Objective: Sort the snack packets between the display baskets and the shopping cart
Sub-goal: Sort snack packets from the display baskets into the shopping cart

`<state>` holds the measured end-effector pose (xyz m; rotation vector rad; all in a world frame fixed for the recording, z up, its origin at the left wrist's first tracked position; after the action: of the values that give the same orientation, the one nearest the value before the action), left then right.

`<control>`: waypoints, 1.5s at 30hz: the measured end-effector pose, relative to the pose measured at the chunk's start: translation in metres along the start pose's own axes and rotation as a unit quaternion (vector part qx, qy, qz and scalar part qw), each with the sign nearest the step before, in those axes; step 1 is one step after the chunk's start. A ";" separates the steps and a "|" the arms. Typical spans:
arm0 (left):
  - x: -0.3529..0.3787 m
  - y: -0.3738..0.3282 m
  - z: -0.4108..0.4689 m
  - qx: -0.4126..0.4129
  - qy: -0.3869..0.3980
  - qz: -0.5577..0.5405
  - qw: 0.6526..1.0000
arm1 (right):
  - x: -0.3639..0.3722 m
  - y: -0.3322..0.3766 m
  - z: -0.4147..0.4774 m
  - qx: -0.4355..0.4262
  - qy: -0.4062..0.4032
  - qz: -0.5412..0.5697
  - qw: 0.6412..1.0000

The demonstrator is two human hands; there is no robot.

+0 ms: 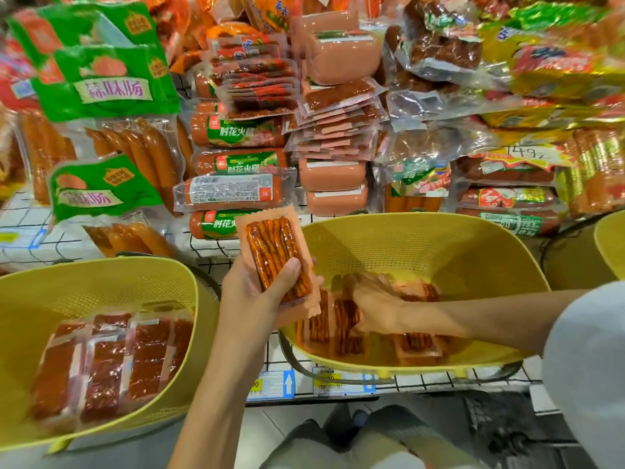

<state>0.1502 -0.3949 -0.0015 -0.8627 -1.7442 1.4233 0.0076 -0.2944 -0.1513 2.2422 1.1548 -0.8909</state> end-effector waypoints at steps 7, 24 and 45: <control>-0.001 -0.002 -0.002 0.000 0.001 0.014 1.000 | -0.001 0.003 -0.006 0.006 0.006 0.013 1.000; 0.006 0.000 -0.002 -0.031 0.114 -0.002 0.993 | -0.152 0.010 -0.135 -0.326 -0.029 0.500 0.801; -0.047 0.007 -0.018 -0.048 -0.025 0.030 0.998 | -0.004 0.031 0.021 -0.051 -0.021 0.094 0.994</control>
<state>0.1907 -0.4241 -0.0112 -0.9441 -1.8511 1.4214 0.0249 -0.3270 -0.1589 2.1958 0.9314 -0.7814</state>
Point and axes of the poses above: each hand's wrist, its own z-axis towards the middle knuckle, its own x-axis out of the palm, y = z × x, the point moved 7 cm from there along z, towards the middle knuckle, and after that the axes turned 10 degrees about y, right-handed, at the moved point
